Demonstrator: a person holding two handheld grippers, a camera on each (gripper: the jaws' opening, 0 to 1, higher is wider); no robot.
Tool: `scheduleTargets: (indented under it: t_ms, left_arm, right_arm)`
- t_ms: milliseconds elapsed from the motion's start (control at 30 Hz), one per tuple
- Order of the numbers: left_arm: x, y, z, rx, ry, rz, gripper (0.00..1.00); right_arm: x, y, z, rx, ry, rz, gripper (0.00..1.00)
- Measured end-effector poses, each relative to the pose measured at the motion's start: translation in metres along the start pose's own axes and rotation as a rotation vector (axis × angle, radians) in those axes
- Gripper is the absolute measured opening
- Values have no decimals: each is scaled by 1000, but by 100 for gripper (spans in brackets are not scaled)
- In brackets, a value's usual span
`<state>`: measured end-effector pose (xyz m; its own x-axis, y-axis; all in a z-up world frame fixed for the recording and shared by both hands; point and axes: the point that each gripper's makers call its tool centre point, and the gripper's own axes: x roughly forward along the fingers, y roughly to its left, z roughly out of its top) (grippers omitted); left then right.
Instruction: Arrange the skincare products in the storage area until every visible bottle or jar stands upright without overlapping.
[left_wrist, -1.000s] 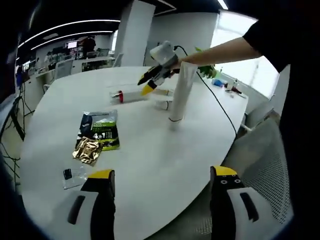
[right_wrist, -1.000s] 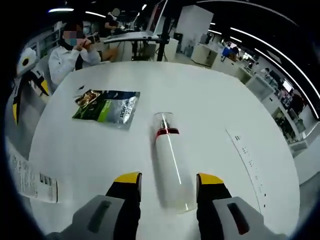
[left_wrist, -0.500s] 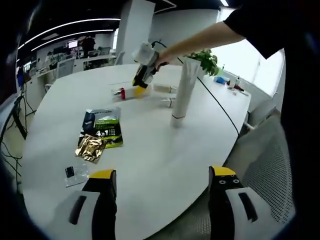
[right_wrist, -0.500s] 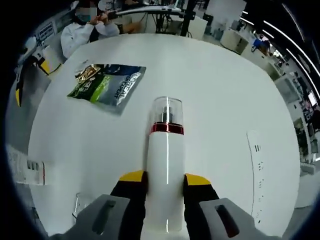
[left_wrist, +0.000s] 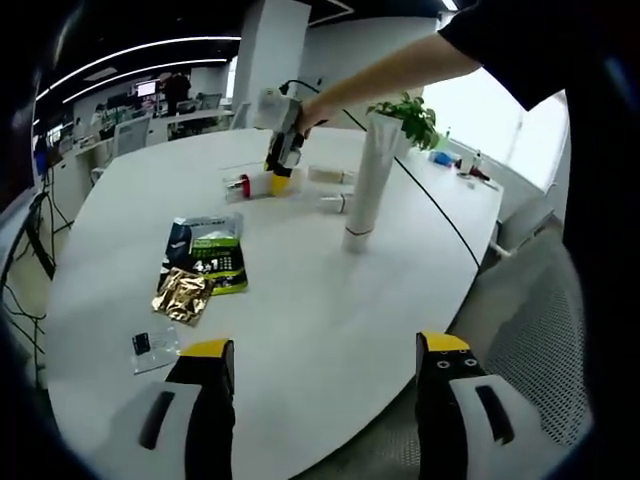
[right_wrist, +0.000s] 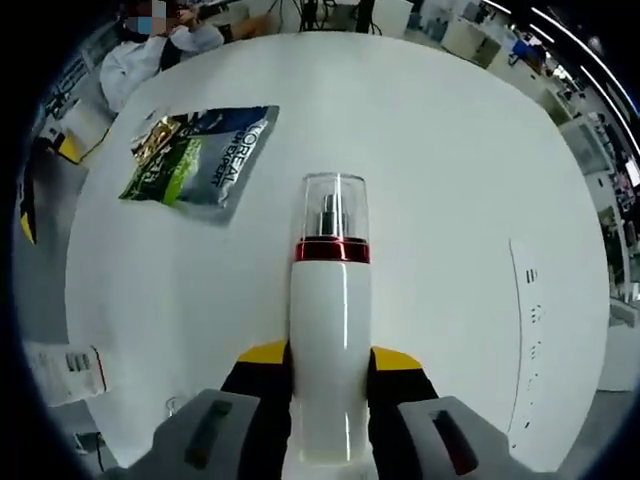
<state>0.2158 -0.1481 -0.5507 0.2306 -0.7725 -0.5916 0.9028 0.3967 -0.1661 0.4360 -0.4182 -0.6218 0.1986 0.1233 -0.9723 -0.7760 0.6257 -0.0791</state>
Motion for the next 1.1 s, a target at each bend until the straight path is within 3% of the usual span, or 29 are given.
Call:
scheduleTargets:
  t_ms: [67, 133, 200, 367, 500, 700, 767, 800, 833, 867, 900, 967, 1100]
  left_arm:
    - [1, -3, 2, 7, 4, 6, 67]
    - [0, -1, 0, 9, 17, 14, 66]
    - [0, 1, 0, 18, 21, 23, 66]
    - [-2, 2, 2, 23, 13, 30, 65]
    - [-6, 4, 9, -4, -24, 34, 63]
    - [-17, 17, 26, -82, -102, 27, 61]
    - [-22, 17, 51, -160, -185, -8, 63]
    - [-25, 15, 63, -202, -232, -35, 65]
    - [-32, 7, 94, -276, -335, -82, 66]
    - [-38, 2, 111, -330, -395, -118, 66]
    - [-47, 2, 134, -420, -494, -177, 67]
    - [-66, 4, 167, -539, -646, -266, 67]
    - [-96, 12, 204, -643, -835, -332, 61]
  right_arm:
    - [-2, 0, -3, 95, 9, -37, 20]
    - [-3, 1, -2, 99, -37, -26, 19]
    - [-6, 5, -3, 177, -55, -9, 19]
    - [-36, 12, 14, 231, -201, 9, 19]
    - [-90, 22, 30, 230, -334, -26, 18]
    - [-169, 58, 67, 280, -556, 20, 18]
    - [-197, 80, 82, 283, -644, 65, 18]
    - [-214, 101, 91, 276, -691, 102, 18]
    - [-225, 115, 96, 280, -723, 126, 18]
    - [-235, 130, 100, 279, -748, 149, 18]
    - [-248, 152, 106, 290, -789, 195, 18]
    - [-260, 176, 114, 324, -839, 285, 18]
    - [-286, 233, 124, 403, -960, 440, 18]
